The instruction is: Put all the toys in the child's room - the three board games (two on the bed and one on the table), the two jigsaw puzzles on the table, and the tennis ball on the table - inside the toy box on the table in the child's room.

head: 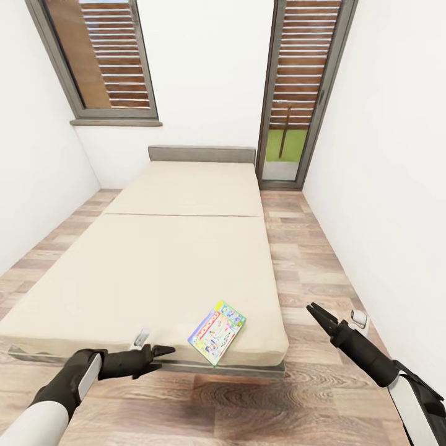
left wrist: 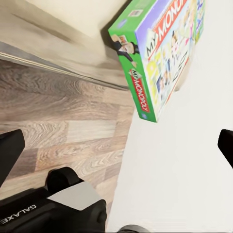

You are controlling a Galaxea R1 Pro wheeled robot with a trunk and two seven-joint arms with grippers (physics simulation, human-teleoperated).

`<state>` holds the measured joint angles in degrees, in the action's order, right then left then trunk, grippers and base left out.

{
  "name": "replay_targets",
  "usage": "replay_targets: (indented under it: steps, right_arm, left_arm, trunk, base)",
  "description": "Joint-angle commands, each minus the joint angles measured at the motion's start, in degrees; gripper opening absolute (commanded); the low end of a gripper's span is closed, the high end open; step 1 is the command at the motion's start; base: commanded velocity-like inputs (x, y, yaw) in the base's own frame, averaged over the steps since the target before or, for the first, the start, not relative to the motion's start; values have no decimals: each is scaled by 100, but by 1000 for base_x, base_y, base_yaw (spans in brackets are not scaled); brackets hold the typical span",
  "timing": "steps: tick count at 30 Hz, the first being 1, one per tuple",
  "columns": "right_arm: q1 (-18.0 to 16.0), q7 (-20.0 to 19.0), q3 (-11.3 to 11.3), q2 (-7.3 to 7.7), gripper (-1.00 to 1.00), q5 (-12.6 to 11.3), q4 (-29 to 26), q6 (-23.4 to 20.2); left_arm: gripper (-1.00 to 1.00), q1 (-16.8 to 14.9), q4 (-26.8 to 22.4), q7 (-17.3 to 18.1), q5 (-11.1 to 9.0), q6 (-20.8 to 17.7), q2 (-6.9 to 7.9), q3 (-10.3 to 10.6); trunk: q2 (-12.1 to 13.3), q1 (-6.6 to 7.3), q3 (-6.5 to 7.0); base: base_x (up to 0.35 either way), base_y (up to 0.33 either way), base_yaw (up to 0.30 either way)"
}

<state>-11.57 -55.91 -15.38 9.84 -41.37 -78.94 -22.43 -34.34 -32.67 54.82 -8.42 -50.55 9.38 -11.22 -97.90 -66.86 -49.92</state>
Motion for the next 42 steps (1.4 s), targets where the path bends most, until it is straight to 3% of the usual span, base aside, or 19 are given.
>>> replay_targets:
  steps: [1,6,24,42]
  right_arm:
    - [-3,-8,-2,1,100,-42,1,-51]
    - [-3,-8,-4,1,100,-42,1,-51]
    - [-3,-8,-9,1,100,-44,1,-51]
    - [-3,-8,-9,1,100,-46,1,-51]
  left_arm:
    - [100,-3,1,14,1,-26,-1,-9]
    - [100,-3,-23,70,0,-25,-8,263]
    - [100,-3,-114,349,6,-22,-6,650]
    - [100,-3,-117,404,7,-25,-6,757]
  trunk:
    - [-2,0,5]
    - [-2,0,52]
    - [-2,0,221]
    - [-2,0,389]
  base:
    - [0,0,0]
    - [0,0,0]
    - [0,0,0]
    - [0,0,0]
